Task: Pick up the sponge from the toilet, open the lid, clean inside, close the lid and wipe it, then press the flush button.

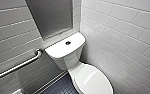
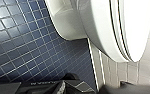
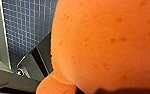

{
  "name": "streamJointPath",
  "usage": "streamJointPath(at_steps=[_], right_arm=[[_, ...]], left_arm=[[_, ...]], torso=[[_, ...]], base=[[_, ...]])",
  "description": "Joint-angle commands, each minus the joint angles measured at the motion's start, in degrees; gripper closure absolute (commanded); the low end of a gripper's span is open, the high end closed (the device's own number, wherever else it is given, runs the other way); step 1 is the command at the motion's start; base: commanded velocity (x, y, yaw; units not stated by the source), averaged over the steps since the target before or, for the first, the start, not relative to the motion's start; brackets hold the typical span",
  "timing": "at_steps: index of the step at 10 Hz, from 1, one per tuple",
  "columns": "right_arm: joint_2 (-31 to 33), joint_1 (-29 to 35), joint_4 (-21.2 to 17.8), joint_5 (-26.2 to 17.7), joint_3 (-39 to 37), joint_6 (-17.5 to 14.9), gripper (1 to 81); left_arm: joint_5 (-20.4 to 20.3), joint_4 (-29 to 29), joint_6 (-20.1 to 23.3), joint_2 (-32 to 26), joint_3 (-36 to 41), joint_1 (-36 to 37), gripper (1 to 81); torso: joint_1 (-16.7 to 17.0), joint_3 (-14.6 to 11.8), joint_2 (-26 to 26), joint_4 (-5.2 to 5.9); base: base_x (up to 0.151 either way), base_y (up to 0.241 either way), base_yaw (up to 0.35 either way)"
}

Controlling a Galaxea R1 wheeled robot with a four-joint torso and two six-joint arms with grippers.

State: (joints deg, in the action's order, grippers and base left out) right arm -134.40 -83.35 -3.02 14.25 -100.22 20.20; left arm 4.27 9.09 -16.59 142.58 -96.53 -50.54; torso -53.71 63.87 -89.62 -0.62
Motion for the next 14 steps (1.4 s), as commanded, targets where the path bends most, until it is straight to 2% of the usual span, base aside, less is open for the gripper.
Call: streamJointPath(at_steps=[1, 2, 3, 5, 7, 9, 11, 14], right_arm=[[2.2, 0.1, 1.2, -3.8, 1.8, -0.1, 81.1], [2.1, 0.3, 1.2, -3.8, 1.9, -0.1, 81.1], [2.0, 0.4, 1.1, -3.8, 1.9, -0.1, 81.1], [1.7, 0.4, 0.9, -3.8, 1.6, 0.0, 81.1], [1.0, 0.4, 0.9, -3.8, 1.0, 0.1, 81.1], [0.4, 0.5, 0.9, -3.8, 0.6, 0.2, 81.1], [0.2, 0.5, 0.9, -3.8, 0.2, 0.3, 81.1], [-0.1, 0.5, 0.8, -3.8, -0.1, 0.5, 81.1]], left_arm=[[3.0, 1.0, 0.0, 1.0, 1.4, 5.8, 1.0], [3.0, 2.0, -0.4, 2.1, 1.2, 7.1, 1.0], [3.0, 2.7, -1.2, 3.0, 1.2, 8.1, 1.0], [2.9, 2.7, -3.3, 5.0, 0.4, 9.6, 1.0], [2.6, 2.7, -4.8, 7.4, -1.7, 10.8, 1.0], [-1.4, 2.8, -5.6, 8.9, -2.4, 12.0, 1.0], [-1.9, 2.8, -8.1, 9.4, -2.4, 13.8, 1.0], [-3.2, 2.8, -8.3, 10.3, -2.4, 16.0, 1.0]], torso=[[0.0, 5.0, 0.0, 0.00], [0.0, 1.8, 0.0, 0.00], [-0.1, 3.2, 0.0, 0.00], [-0.1, 4.1, 0.0, 0.00], [-0.1, 4.0, 0.0, 0.00], [-0.1, 4.0, 0.0, 0.00], [-0.1, 4.0, 0.0, 0.00], [-0.1, 4.1, 0.0, 0.00]], base=[[0.000, 0.000, 0.000], [0.000, 0.000, 0.000], [0.000, 0.000, 0.000], [0.000, 0.000, 0.000], [0.000, 0.000, 0.000], [0.000, 0.000, 0.000], [0.000, 0.000, 0.000], [0.000, 0.000, 0.000]])
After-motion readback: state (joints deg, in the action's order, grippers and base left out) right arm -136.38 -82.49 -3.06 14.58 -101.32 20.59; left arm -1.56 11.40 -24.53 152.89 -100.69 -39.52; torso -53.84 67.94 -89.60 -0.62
